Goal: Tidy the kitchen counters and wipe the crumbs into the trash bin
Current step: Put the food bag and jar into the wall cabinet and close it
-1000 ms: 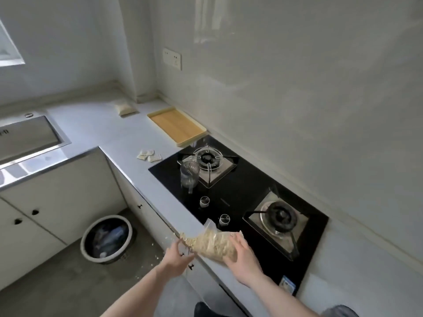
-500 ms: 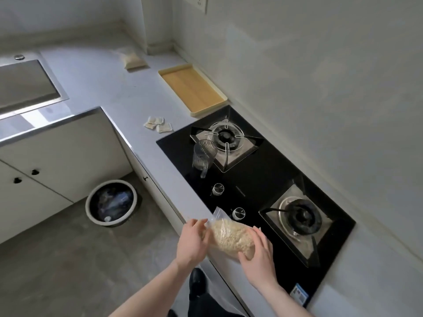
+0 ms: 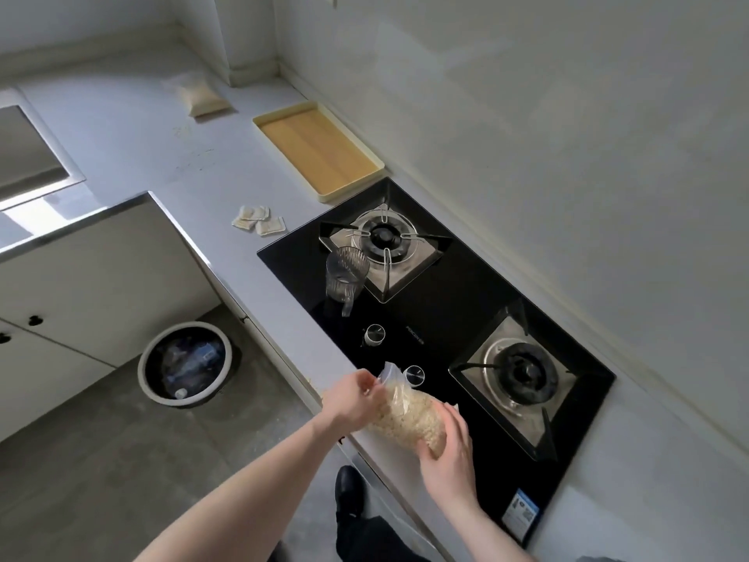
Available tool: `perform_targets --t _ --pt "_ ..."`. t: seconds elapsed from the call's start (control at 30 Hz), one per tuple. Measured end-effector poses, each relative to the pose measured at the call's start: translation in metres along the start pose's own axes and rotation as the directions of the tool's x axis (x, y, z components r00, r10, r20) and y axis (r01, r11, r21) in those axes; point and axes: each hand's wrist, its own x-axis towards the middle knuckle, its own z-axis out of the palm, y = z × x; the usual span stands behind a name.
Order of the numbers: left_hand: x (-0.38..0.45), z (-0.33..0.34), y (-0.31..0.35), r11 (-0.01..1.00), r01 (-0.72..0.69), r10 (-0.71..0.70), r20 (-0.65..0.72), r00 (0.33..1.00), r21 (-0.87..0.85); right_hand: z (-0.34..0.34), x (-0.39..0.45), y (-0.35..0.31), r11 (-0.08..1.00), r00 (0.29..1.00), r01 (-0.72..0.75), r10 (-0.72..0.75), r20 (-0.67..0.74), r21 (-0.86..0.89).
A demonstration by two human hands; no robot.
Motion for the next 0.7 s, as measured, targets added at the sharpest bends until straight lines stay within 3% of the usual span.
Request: perform_targets --t 0.27,0.47,0.57,0.7 --pt "-0.008 -0.02 0.065 0.935 -0.301 0.283 0.114 0.952 0.188 0.017 -0.021 -0.018 0.983 0.972 -0.114 0.14 -0.191 0.144" --pt "-0.033 -0.049 0.113 0.703 -0.605 0.548 0.259 0.796 0.374 0.015 -0.034 -0.054 0.943 0.929 -0.131 0.225 -0.293 0.307" --pt "-0.043 -0.074 0.125 0.567 -0.679 0.622 0.299 0.724 0.466 -0.002 -0.042 -0.082 0.926 0.938 -0.028 0.155 -0.31 0.376" --pt "-0.056 -0.111 0.129 0.418 -0.724 0.68 0.339 0.65 0.549 -0.029 -0.033 -0.118 0.914 0.971 0.135 -0.045 -0.233 0.383"
